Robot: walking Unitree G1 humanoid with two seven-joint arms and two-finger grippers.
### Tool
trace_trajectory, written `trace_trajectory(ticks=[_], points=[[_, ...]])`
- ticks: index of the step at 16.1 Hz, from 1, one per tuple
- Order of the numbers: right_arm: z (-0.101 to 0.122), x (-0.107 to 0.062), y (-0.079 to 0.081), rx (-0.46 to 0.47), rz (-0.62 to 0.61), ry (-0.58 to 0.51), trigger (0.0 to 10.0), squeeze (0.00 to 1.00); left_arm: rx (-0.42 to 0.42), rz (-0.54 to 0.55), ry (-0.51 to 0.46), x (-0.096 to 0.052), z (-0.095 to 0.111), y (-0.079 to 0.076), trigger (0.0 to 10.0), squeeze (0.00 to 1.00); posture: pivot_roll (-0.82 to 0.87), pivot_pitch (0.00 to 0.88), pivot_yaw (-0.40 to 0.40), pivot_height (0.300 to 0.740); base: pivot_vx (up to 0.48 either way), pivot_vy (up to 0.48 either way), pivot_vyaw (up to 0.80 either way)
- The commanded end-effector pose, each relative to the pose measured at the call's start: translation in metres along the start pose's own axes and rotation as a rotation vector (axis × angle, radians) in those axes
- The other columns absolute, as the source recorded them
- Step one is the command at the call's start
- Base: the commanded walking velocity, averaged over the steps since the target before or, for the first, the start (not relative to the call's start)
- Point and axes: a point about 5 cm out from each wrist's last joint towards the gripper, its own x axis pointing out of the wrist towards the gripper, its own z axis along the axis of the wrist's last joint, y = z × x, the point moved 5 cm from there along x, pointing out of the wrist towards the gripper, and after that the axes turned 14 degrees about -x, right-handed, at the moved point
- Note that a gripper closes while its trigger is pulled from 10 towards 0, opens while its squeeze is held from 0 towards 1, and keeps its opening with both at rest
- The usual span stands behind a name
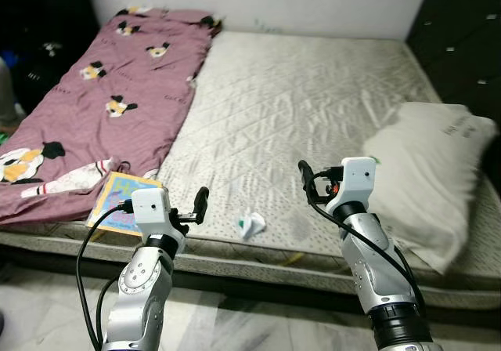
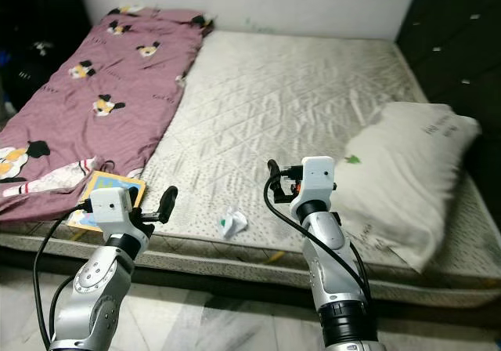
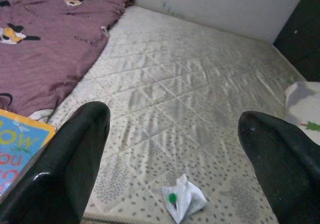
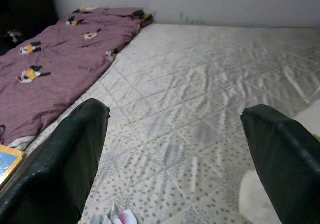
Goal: Clean up the room
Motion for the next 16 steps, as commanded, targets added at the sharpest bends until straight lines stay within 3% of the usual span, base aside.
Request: trace_trajectory(ticks=[1,6,8,16], points=[[0.0020,0.0001,-0.0011,0.002,-0.006,-0.006,10.0,0.00,0.006,-0.003,-0.008,-0.0018,0.0022,0.0003,10.0,0.00,0.05,0.080,-0.008,0.740,0.292,0.000,0.00],[0.0000,-0.0008,-0.0008,0.002,-0.008,0.000,10.0,0.00,0.023,0.003,-0.014,-0.0031,0.0043,0.0015,10.0,0.00,0.05,0.085,-0.006,0.740,0.338,0.000,0.00],[-0.0010,-0.0010,-0.0012,0.001,-0.009,0.004,10.0,0.00,-0.027,0.003,-0.022,-0.0027,0.0047,0.0010,10.0,0.00,0.05,0.085,-0.006,0.740,0.000,0.000,0.00],[-0.0034,-0.0015,0.0004,0.021,-0.005,0.011,10.0,0.00,-0.028,0.023,-0.002,-0.0032,0.0018,0.0042,10.0,0.00,0.06,0.084,-0.011,0.740,0.000,0.069,0.00]])
